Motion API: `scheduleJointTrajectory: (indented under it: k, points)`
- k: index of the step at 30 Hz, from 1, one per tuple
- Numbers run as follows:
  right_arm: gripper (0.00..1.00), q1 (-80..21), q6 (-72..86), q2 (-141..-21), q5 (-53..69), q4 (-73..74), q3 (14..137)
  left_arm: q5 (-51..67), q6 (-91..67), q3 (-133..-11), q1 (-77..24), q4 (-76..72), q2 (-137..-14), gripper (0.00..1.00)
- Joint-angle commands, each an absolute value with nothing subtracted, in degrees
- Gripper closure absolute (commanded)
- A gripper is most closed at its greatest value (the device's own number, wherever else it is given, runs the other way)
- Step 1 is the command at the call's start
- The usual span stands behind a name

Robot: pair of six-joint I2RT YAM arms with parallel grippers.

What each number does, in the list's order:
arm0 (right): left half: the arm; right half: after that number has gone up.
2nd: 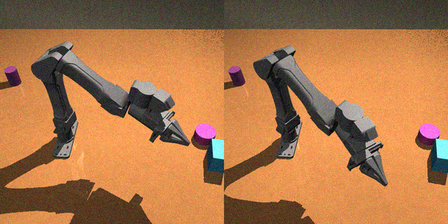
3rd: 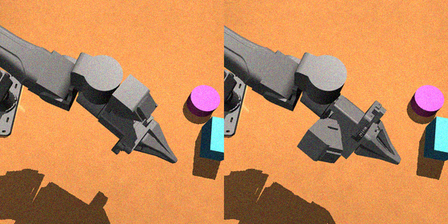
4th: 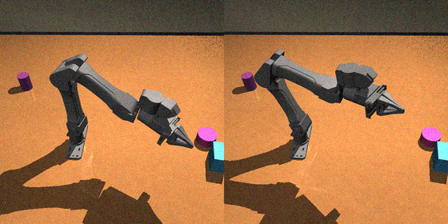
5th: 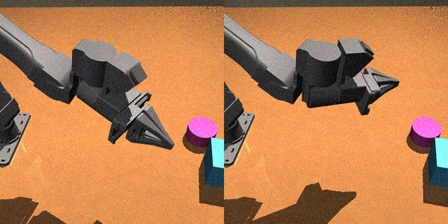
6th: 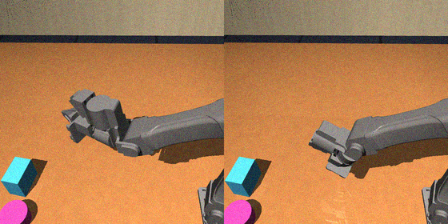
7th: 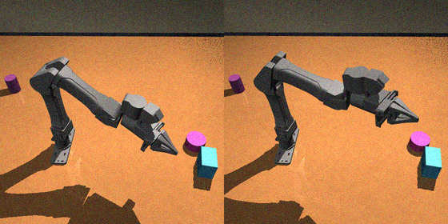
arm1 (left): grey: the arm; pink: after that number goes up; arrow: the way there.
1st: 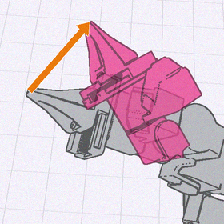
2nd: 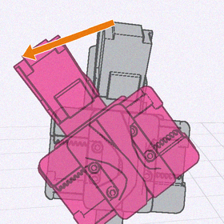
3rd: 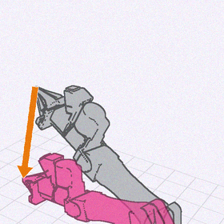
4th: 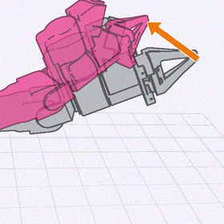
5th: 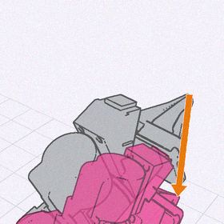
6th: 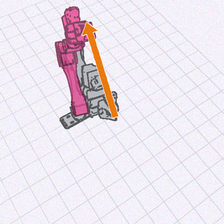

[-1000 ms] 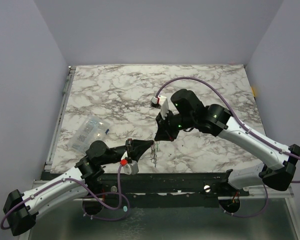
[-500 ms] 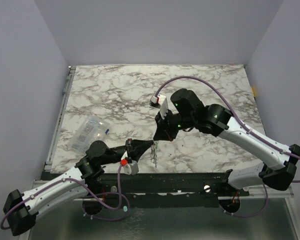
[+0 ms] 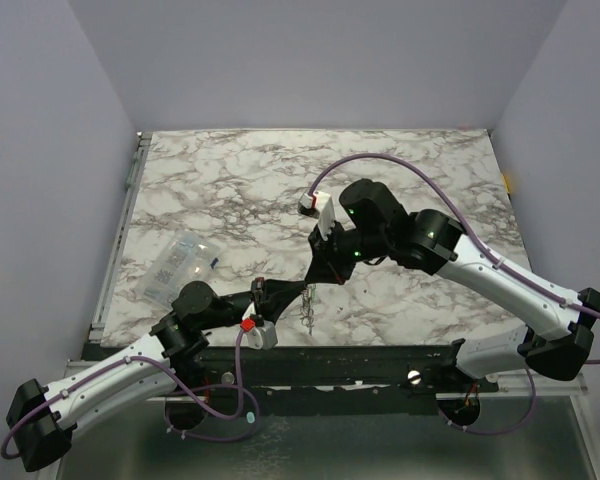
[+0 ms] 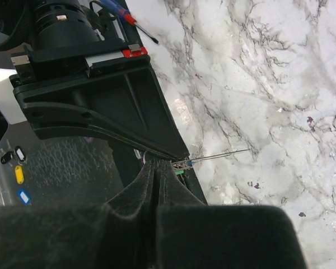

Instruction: Put the keys on the keyring

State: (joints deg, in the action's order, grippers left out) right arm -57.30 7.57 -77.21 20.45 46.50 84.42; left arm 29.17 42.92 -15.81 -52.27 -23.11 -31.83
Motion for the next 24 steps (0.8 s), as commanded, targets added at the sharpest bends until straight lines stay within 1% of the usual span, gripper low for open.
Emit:
scheduleJointTrajectory:
  k: [1, 18, 24]
  points:
    - [0.99, -58.05, 8.42, -77.34, 19.99, 46.47, 86.87, 30.68, 42.89, -15.21, -52.56, -25.31, -31.26, 1.00]
    - [0.99, -59.08, 9.50, -77.44, 19.71, 46.58, 87.02, 30.57, 42.91, -15.21, -52.57, -25.32, -30.82, 1.00]
    - [0.99, -59.09, 10.23, -77.51, 16.01, 46.79, 86.83, 30.54, 42.98, -15.12, -52.56, -25.31, -30.52, 1.00]
